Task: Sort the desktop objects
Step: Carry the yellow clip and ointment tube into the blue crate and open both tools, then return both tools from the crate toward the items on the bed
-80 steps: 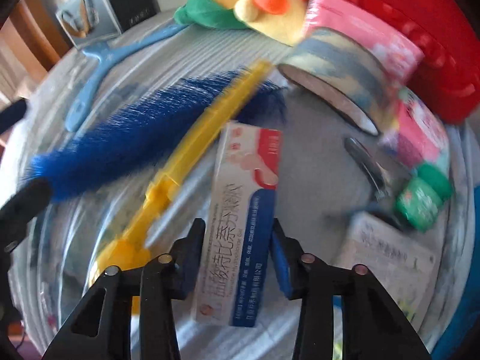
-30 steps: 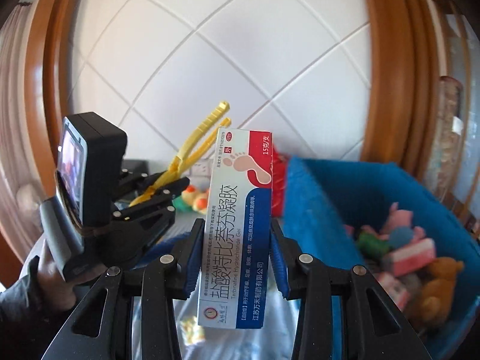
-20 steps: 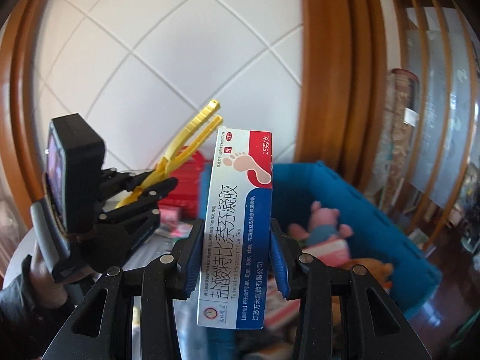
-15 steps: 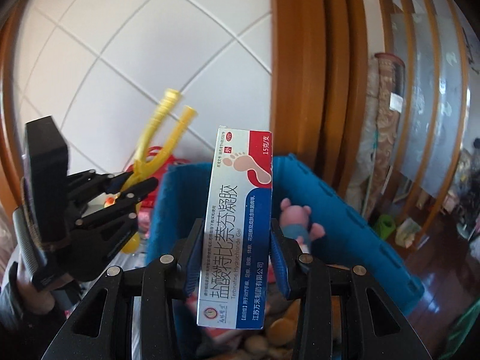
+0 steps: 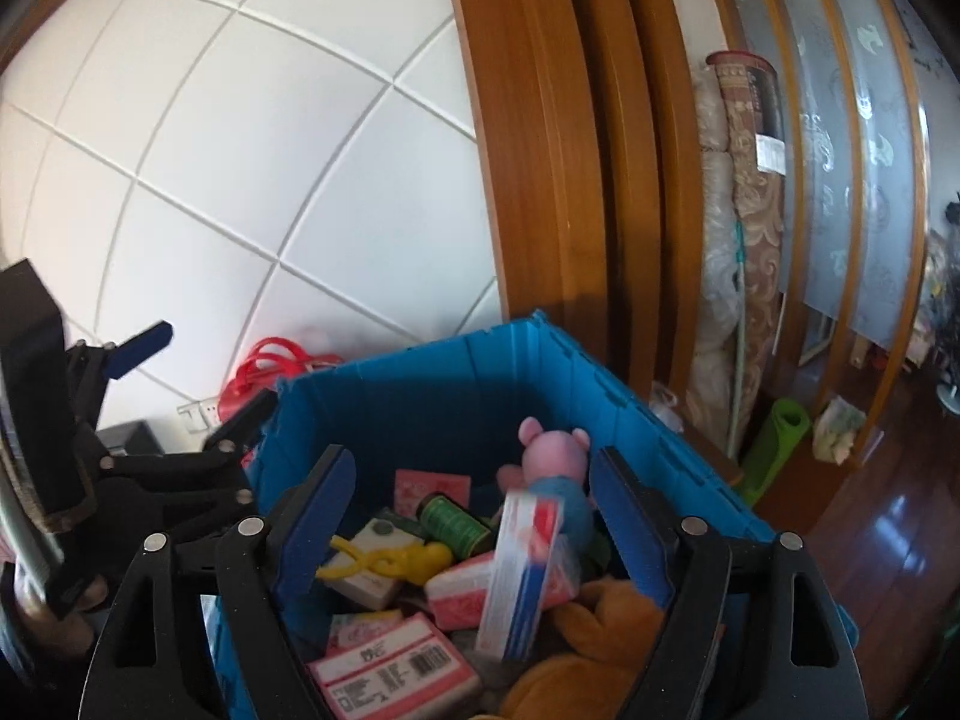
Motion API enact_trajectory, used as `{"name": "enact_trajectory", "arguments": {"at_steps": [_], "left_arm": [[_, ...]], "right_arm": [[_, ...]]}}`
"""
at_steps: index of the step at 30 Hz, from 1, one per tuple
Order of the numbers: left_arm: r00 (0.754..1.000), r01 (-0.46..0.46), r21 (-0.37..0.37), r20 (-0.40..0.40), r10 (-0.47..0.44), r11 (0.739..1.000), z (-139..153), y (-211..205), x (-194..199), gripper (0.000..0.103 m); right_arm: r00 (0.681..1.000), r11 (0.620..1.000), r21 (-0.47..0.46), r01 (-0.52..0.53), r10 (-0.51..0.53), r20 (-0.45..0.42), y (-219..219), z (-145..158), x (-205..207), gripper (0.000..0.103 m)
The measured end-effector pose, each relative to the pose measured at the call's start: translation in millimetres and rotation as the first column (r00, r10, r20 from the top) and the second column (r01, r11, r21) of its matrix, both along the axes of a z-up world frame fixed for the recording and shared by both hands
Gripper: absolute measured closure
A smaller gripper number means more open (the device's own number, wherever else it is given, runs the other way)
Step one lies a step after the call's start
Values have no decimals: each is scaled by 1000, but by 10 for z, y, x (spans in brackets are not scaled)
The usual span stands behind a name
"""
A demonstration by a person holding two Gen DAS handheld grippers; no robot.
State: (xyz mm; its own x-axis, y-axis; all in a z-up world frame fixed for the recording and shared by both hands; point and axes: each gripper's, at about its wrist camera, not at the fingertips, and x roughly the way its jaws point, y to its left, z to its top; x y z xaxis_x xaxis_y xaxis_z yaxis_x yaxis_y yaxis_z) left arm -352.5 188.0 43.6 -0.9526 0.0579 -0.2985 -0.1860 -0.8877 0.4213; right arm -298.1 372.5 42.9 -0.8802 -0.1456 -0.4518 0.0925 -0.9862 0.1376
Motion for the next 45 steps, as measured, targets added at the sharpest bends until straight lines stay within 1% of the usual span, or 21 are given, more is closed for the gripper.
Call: {"name": "enact_trajectory", "arguments": {"at_steps": [3, 10, 13, 17, 22, 25, 27, 30, 32, 36, 39, 43, 45], "left_arm": [[1000, -16, 9, 3, 16, 1000, -44, -55, 33, 8], [999, -52, 44, -1, 52, 998, -98, -191, 211, 8], [997, -72, 55, -5, 72, 996, -143, -323, 351, 8], [995, -97, 74, -1, 97, 993, -206, -577, 533, 8], [988, -152, 106, 6, 152, 983, -261, -1069, 712, 8], [981, -193, 119, 15, 193, 974, -305, -1433, 800, 8], [975, -223, 124, 16, 223, 967, -334, -1726, 871, 8], [965, -261, 126, 20, 261, 957, -385, -2154, 964, 8], [956, -293, 120, 24, 292, 949, -424, -2472, 1023, 8], [936, -351, 125, 35, 349, 928, -501, -3088, 1141, 8], [921, -390, 108, 38, 388, 915, -582, -3507, 1216, 8], [902, -431, 93, 52, 428, 897, -706, -3971, 1260, 8], [895, -447, 95, 63, 443, 890, -763, -4140, 1252, 8]], "right_arm": [[999, 1000, 7, -3, 4, -33, 26, 31, 62, 11], [994, 999, 30, -22, 25, -105, -140, 83, 413, 1], [991, 999, 24, -43, 45, -129, -231, 75, 563, 0], [989, 998, 11, -68, 69, -130, -436, 50, 691, 0], [984, 993, 32, -111, 115, -135, -894, 24, 779, 0], [979, 990, 54, -131, 138, -147, -1275, 5, 801, 0], [977, 986, 65, -152, 160, -141, -1563, -40, 797, 0], [975, 980, 56, -191, 196, -106, -1985, -155, 756, 0], [967, 970, 40, -241, 244, -71, -2274, -239, 724, 0], [959, 958, 69, -279, 281, -30, -2882, -404, 740, 0], [951, 949, 70, -308, 309, -1, -3267, -549, 755, 0], [952, 947, 96, -308, 306, 31, -3719, -767, 769, 0], [945, 937, 123, -327, 321, 71, -3932, -878, 723, 0]]}}
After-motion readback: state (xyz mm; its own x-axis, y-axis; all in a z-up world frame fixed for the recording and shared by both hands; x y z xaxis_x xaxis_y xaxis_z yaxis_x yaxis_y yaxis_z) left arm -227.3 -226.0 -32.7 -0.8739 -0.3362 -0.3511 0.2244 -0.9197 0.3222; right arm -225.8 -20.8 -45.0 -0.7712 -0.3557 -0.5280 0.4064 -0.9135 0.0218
